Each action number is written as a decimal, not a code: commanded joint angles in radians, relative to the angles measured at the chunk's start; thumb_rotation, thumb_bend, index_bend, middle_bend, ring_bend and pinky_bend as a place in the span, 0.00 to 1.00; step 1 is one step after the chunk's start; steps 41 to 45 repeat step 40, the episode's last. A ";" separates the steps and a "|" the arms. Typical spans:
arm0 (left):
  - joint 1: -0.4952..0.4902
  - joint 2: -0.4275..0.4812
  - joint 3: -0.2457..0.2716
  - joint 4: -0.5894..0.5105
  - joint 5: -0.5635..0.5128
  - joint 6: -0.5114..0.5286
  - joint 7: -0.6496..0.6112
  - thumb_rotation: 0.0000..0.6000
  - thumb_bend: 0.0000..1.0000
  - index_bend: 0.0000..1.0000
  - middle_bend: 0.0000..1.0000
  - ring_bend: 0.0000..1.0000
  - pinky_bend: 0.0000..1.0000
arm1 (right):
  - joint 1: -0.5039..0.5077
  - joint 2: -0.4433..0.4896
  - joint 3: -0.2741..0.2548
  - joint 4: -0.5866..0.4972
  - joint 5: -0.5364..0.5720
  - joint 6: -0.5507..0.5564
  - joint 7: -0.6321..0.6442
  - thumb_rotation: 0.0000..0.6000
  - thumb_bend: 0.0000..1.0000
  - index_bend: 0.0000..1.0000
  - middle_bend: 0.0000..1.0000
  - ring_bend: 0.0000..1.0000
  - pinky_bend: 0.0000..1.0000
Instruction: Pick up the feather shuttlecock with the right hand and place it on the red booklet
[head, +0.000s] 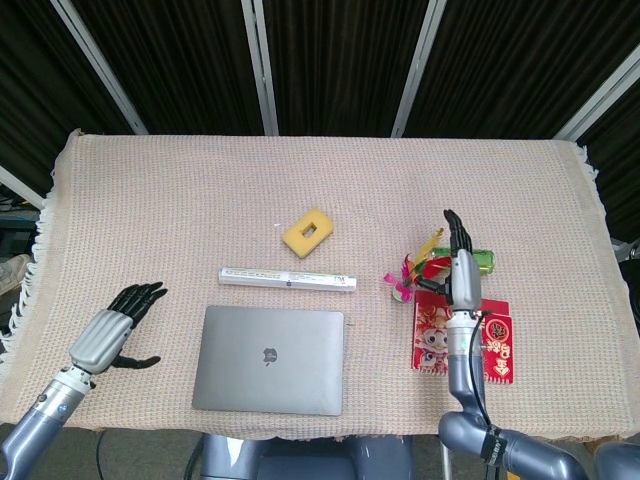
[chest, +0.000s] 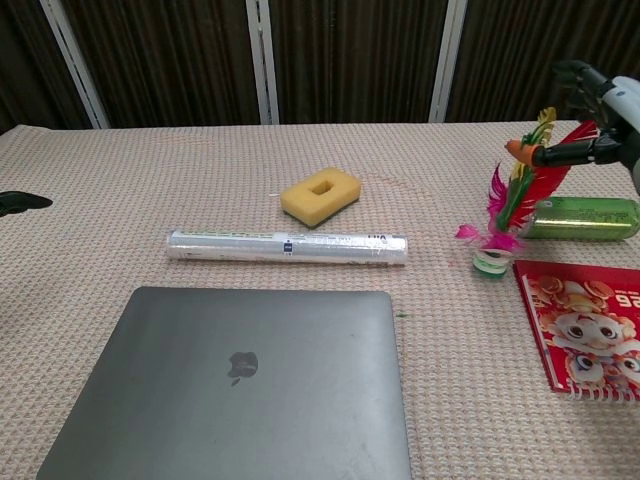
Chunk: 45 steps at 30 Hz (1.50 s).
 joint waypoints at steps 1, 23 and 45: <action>0.000 0.001 0.003 -0.002 0.003 0.002 0.001 1.00 0.05 0.00 0.00 0.00 0.00 | -0.062 0.068 -0.024 -0.120 -0.043 0.077 -0.041 1.00 0.20 0.00 0.00 0.00 0.00; 0.009 0.006 0.011 -0.015 0.022 0.036 0.012 1.00 0.05 0.00 0.00 0.00 0.00 | -0.403 0.645 -0.196 -0.643 -0.315 0.373 -0.083 1.00 0.16 0.00 0.00 0.00 0.00; 0.065 -0.007 -0.028 -0.015 0.026 0.182 0.107 1.00 0.05 0.00 0.00 0.00 0.00 | -0.390 0.567 -0.333 -0.122 -0.253 0.144 -0.328 1.00 0.16 0.00 0.00 0.00 0.00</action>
